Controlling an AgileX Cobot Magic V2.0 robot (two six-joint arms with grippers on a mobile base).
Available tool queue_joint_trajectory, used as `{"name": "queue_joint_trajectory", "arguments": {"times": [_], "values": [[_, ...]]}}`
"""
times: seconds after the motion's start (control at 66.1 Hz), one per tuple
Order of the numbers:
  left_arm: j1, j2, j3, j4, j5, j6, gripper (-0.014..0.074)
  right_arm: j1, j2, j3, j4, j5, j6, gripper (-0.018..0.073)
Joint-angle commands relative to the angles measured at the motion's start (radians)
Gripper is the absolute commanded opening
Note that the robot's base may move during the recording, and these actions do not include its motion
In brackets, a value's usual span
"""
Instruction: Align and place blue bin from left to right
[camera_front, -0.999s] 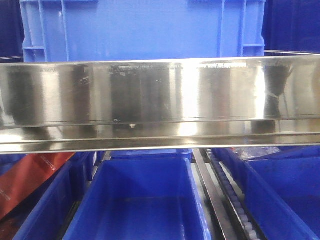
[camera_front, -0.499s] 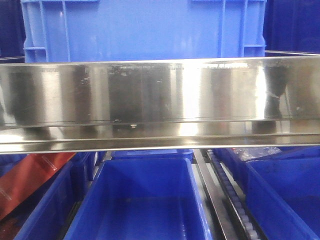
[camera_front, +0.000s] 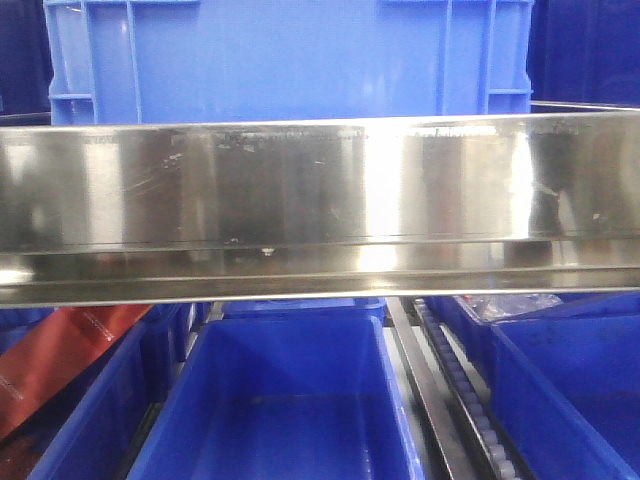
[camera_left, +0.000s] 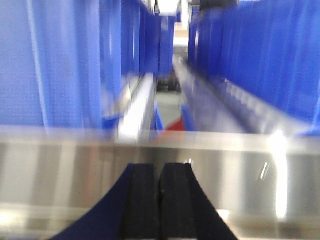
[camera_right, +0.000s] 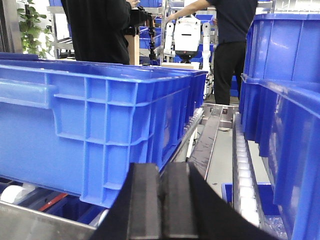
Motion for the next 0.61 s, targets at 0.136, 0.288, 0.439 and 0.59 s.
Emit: {"name": "queue_joint_trajectory", "arguments": {"times": [0.136,0.288,0.439,0.59], "values": [[0.005,-0.006,0.031,-0.008,-0.091,0.000,-0.0111,-0.001,-0.006,0.003,-0.008,-0.025,-0.007,-0.0162],[0.005,-0.006,0.031,-0.008,-0.103,0.000,-0.0111,-0.001,-0.006,0.003,-0.008,-0.025,-0.007,-0.0162],[0.005,-0.006,0.031,-0.008,-0.103,0.000,-0.0111,-0.001,-0.006,0.003,-0.008,-0.025,-0.007,-0.0162],[0.005,-0.006,0.031,-0.008,-0.103,0.000,-0.0111,-0.001,-0.006,0.003,-0.008,-0.025,-0.007,-0.0162]]}}
